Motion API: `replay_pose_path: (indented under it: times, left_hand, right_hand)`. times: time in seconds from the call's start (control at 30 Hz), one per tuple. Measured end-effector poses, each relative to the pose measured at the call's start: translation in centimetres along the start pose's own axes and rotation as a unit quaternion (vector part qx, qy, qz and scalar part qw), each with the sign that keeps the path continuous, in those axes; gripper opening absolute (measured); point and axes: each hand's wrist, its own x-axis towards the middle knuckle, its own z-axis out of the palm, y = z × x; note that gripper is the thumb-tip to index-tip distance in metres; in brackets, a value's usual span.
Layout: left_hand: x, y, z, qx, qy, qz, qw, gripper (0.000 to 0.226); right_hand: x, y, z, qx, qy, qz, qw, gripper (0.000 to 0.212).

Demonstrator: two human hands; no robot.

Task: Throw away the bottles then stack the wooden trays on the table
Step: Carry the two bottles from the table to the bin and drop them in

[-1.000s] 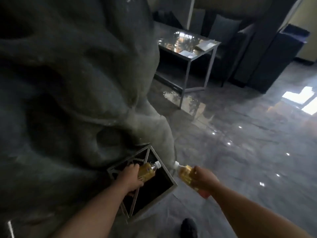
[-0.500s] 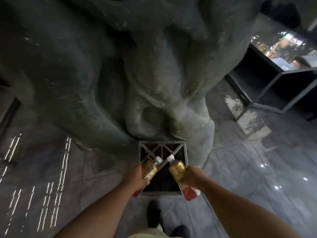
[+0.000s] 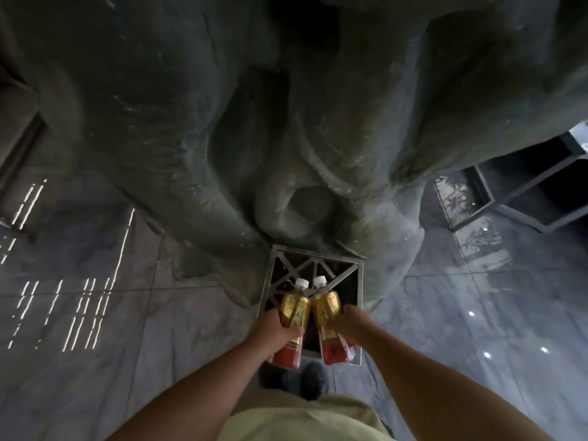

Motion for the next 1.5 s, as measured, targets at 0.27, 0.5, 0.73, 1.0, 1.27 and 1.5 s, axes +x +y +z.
replay_pose_path:
  times: [0.27, 0.5, 0.73, 1.0, 1.27, 1.5]
  left_hand:
    - [-0.1, -0.2, 1.4, -0.082, -0.001, -0.075, 0.994, 0.042]
    - [-0.1, 0.0, 2.7, -0.061, 0.046, -0.085, 0.993, 0.044]
    - [0.2, -0.3, 2.5, -0.06, 0.041, -0.091, 0.993, 0.045]
    - [0.6, -0.4, 2.5, -0.07, 0.025, -0.103, 0.992, 0.05]
    - [0.3, -0.9, 1.6, -0.049, 0.03, -0.095, 0.994, 0.063]
    - [-0.3, 0.2, 0.1, 0.013, 0.062, -0.081, 0.995, 0.086]
  right_hand:
    - [0.7, 0.1, 0.3, 0.008, -0.052, 0.001, 0.999, 0.024]
    - [1.1, 1.3, 0.3, 0.04, -0.08, 0.019, 0.996, 0.033]
    - [2.0, 1.2, 0.8, 0.059, -0.099, 0.01, 0.993, 0.032]
    - [1.7, 1.3, 1.0, 0.079, -0.087, -0.024, 0.993, 0.022]
    - [1.7, 1.9, -0.2, 0.034, -0.043, -0.04, 0.998, 0.027]
    - [1.1, 2.1, -2.8, -0.022, -0.014, -0.094, 0.995, 0.052]
